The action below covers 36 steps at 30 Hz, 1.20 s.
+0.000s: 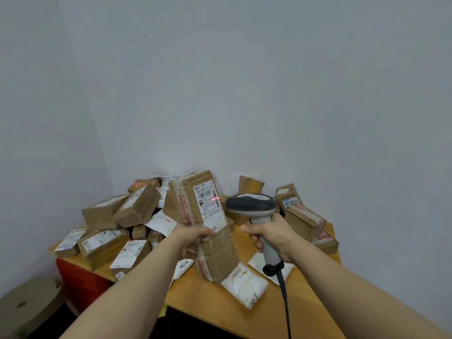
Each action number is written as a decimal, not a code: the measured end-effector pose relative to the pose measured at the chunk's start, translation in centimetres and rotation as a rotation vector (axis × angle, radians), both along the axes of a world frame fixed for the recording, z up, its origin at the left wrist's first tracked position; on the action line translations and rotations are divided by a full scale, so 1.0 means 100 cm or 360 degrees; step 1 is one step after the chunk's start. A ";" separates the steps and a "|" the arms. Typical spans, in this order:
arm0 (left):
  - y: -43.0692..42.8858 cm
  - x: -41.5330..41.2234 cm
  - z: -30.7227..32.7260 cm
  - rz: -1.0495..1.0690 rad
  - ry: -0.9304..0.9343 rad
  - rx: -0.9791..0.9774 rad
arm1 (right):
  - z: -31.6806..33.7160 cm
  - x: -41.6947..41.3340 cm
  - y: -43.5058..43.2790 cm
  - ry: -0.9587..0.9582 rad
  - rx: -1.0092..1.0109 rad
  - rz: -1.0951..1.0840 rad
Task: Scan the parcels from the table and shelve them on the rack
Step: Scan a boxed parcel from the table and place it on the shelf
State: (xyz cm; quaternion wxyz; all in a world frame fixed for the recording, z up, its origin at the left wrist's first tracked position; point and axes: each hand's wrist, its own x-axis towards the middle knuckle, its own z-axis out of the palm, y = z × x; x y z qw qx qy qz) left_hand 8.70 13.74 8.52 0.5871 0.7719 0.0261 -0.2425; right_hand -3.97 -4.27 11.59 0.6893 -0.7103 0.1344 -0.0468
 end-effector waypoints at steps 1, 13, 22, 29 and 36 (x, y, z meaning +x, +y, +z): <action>0.002 0.001 0.000 0.0007 0.0003 0.0005 | 0.001 0.000 0.001 -0.0018 0.0003 0.0006; 0.019 0.007 -0.008 0.0051 0.0044 0.0023 | 0.011 -0.005 0.009 -0.0064 -0.0061 0.0103; 0.023 0.004 -0.006 0.0068 0.0064 0.0023 | 0.014 -0.007 0.012 -0.0032 -0.0080 0.0142; 0.031 0.004 -0.010 0.0132 0.0069 0.0048 | 0.015 -0.005 0.013 -0.0007 -0.0080 0.0192; 0.038 0.004 -0.013 0.0200 0.0075 0.0039 | 0.013 0.000 0.018 -0.0029 -0.0075 0.0260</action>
